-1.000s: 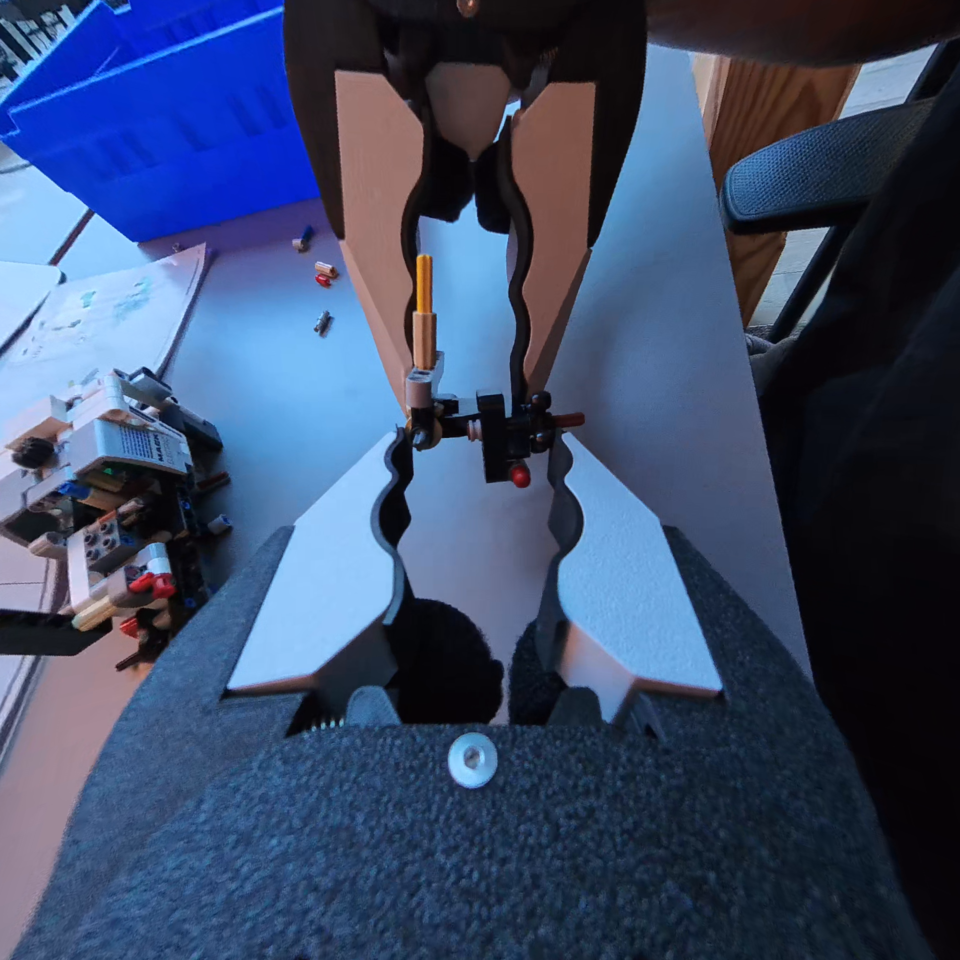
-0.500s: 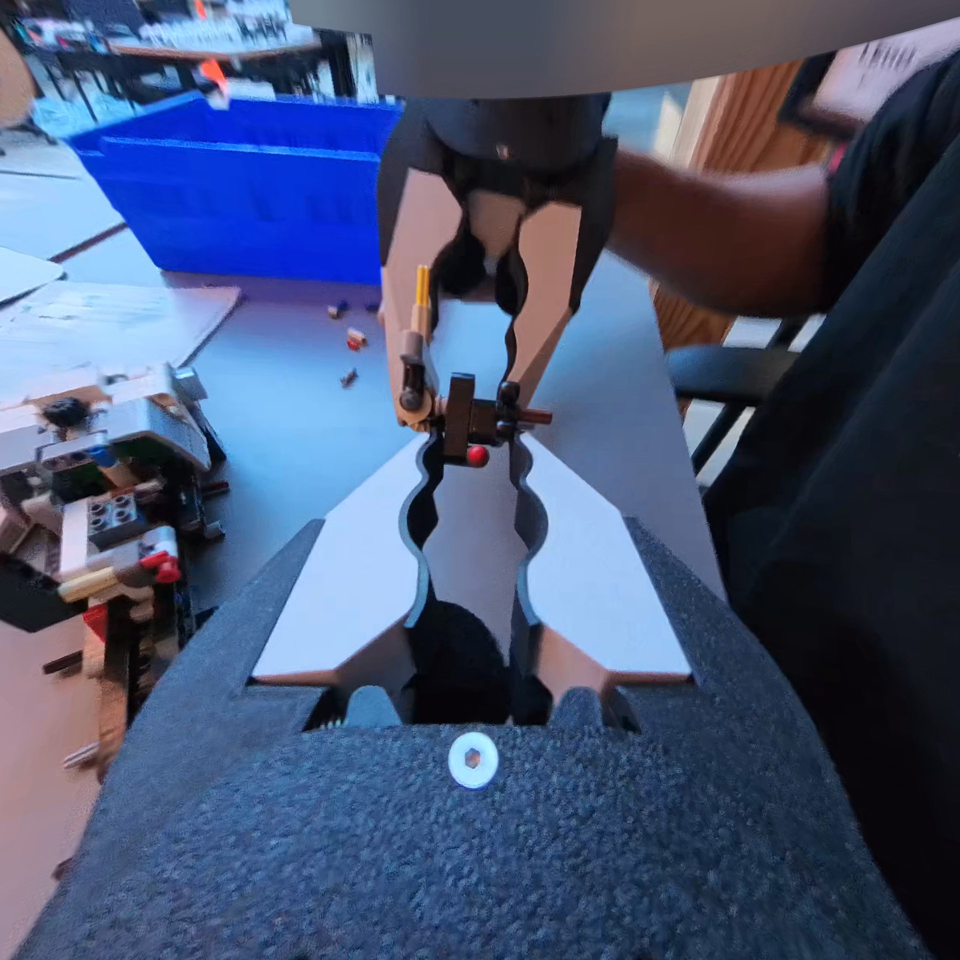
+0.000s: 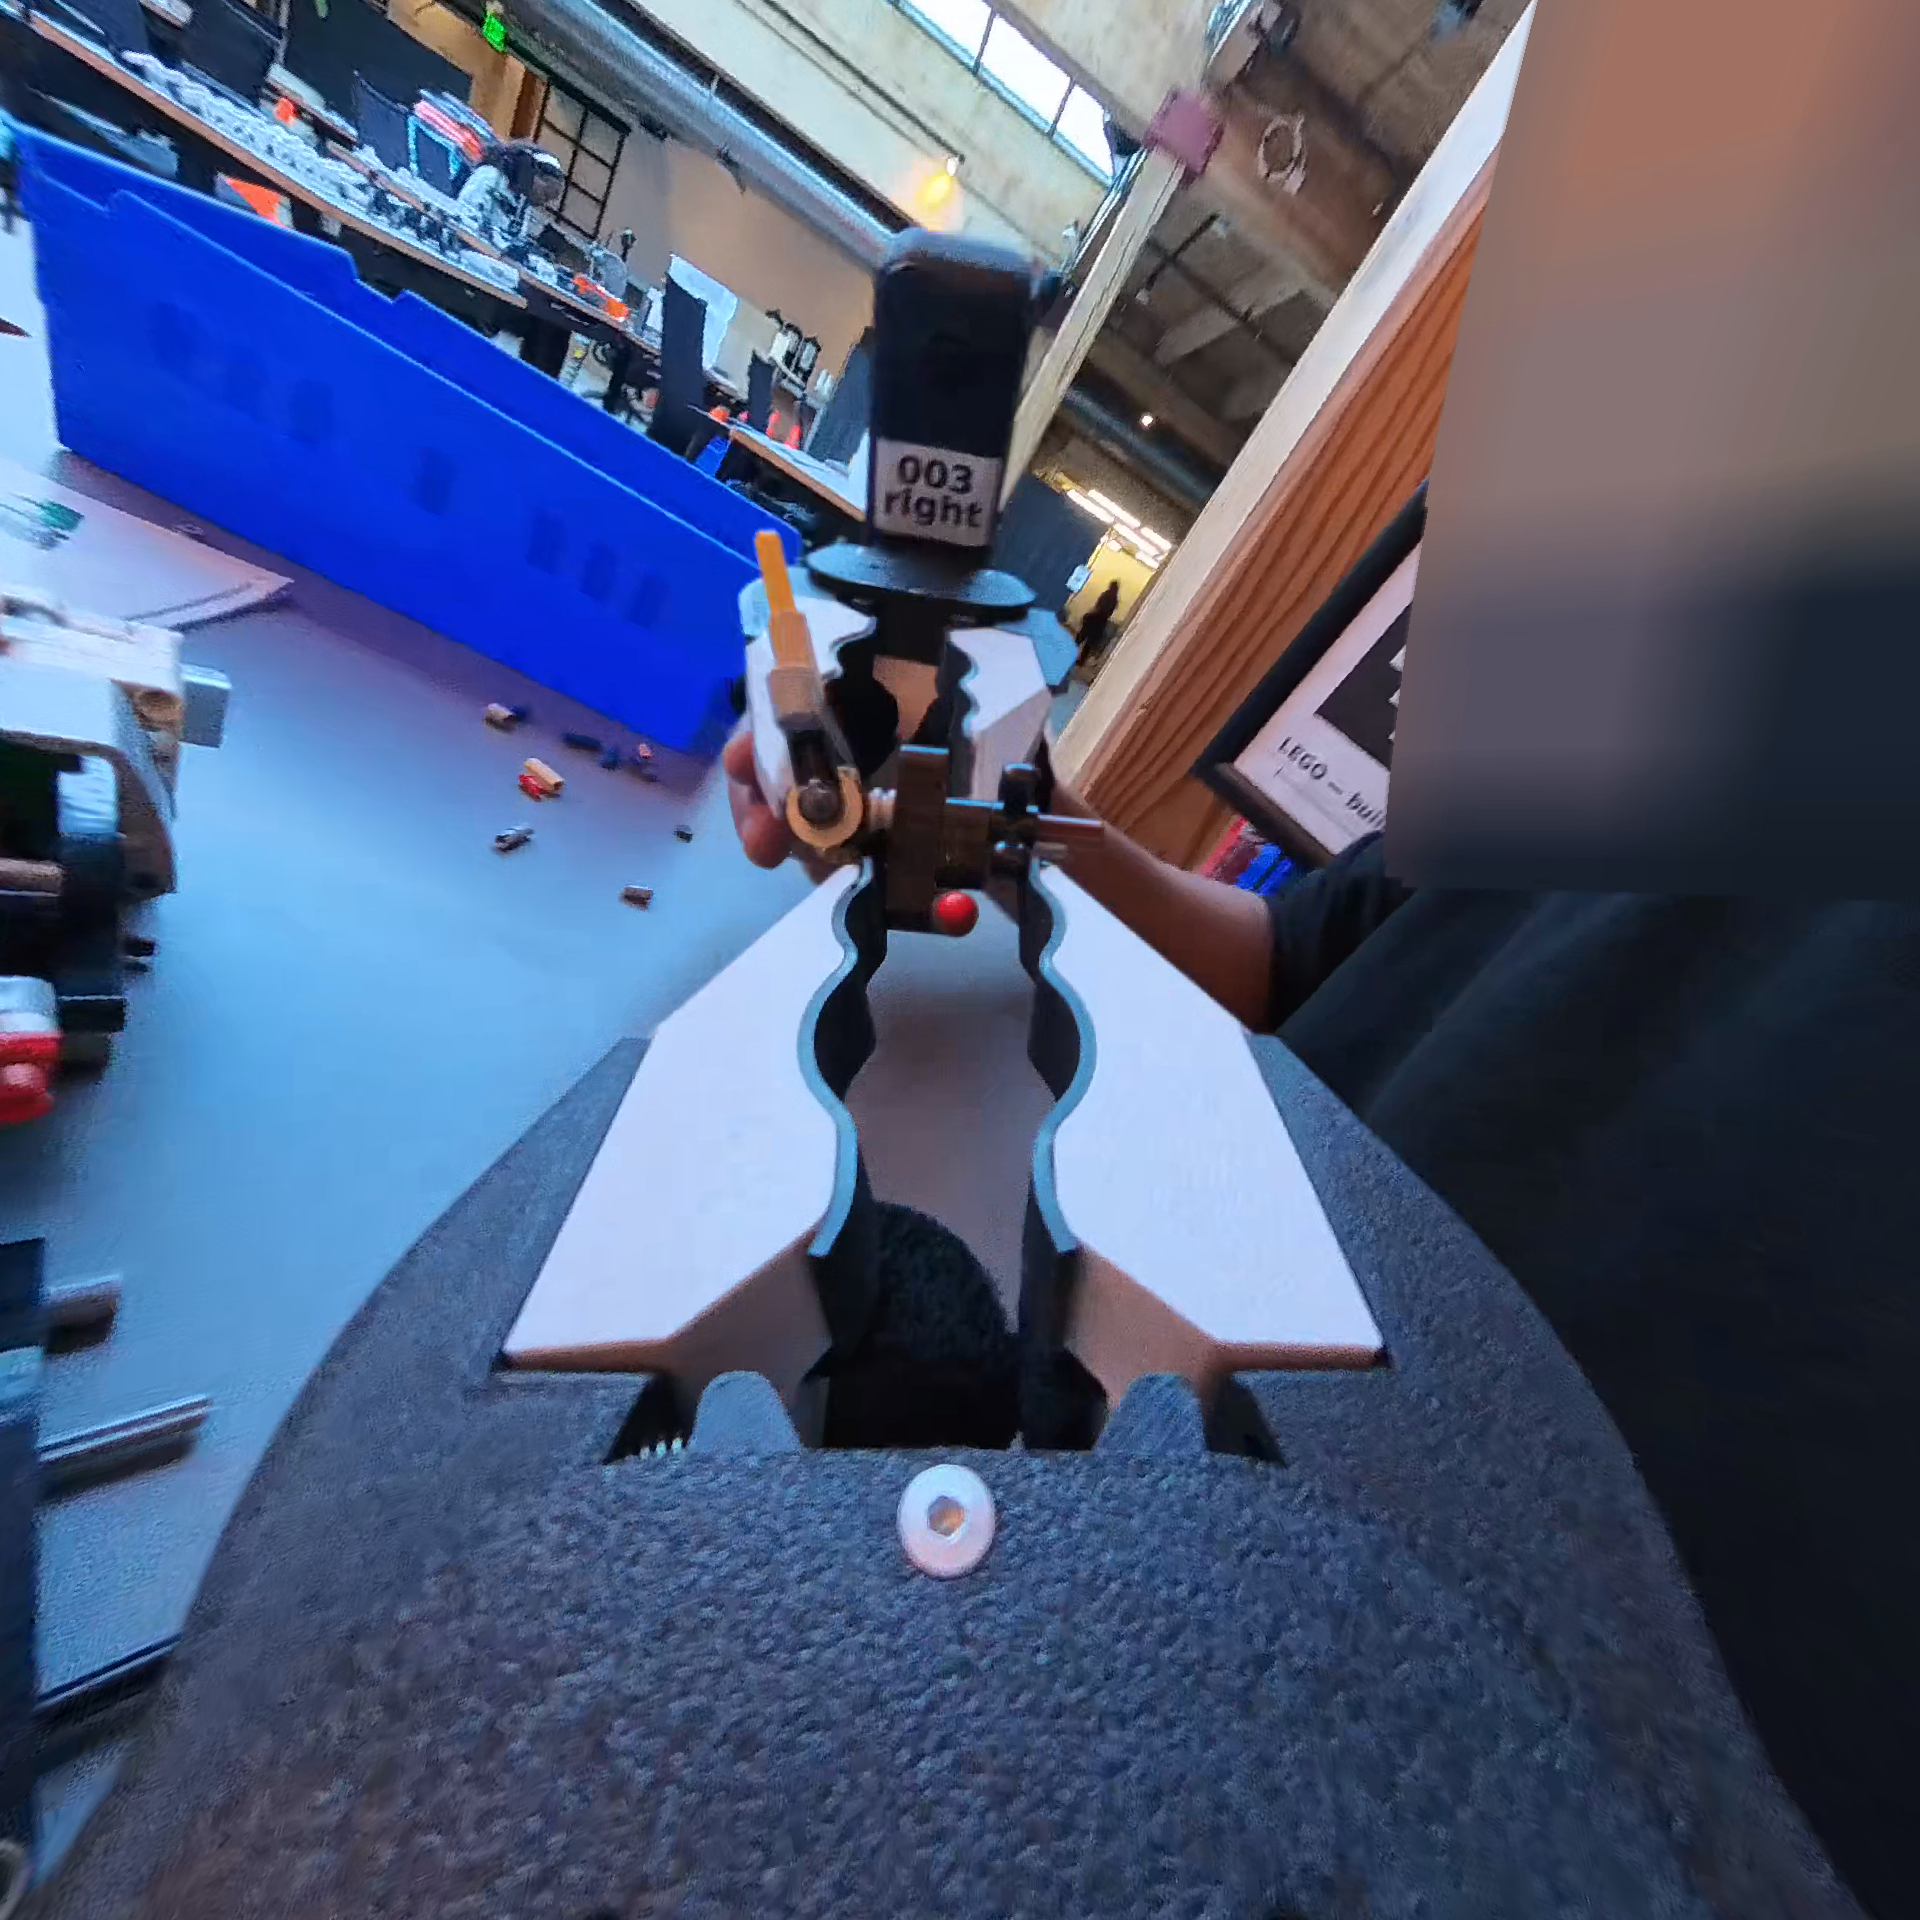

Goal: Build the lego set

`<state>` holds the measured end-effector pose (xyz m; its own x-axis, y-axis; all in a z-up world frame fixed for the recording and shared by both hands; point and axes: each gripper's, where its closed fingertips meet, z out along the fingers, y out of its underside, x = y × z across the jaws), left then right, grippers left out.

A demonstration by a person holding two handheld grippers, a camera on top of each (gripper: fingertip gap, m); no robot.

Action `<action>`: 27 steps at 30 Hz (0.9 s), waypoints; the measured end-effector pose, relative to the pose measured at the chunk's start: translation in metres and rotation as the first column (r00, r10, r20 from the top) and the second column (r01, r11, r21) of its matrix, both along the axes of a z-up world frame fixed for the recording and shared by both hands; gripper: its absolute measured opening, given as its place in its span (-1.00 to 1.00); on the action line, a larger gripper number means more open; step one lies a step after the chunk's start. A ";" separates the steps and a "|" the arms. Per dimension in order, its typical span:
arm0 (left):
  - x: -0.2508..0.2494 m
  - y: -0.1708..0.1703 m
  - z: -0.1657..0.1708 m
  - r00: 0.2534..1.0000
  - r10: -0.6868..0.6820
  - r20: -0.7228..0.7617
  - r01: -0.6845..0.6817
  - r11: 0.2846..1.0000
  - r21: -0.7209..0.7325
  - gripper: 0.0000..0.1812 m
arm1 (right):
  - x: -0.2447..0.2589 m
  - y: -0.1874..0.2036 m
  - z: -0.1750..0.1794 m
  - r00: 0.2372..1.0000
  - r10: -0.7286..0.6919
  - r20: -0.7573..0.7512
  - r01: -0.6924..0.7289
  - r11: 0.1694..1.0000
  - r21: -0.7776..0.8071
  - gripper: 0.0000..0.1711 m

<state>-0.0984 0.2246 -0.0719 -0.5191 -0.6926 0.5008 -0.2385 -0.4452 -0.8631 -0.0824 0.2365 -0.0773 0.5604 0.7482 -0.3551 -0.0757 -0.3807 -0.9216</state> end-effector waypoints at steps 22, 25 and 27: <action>0.000 0.018 -0.013 0.903 0.429 0.040 -0.388 0.769 0.508 -0.31 | 0.013 -0.002 0.013 0.727 -0.293 -0.620 0.025 0.915 -0.403 -0.93; 0.000 0.012 -0.015 0.860 0.495 0.121 -0.438 0.597 0.672 -0.24 | 0.003 -0.012 0.023 0.674 -0.265 -0.689 -0.030 0.923 -0.384 -0.93; -0.001 0.008 -0.009 0.832 0.515 0.205 -0.480 0.484 0.732 -0.26 | -0.005 -0.019 0.026 0.653 -0.249 -0.715 -0.060 0.924 -0.377 -0.93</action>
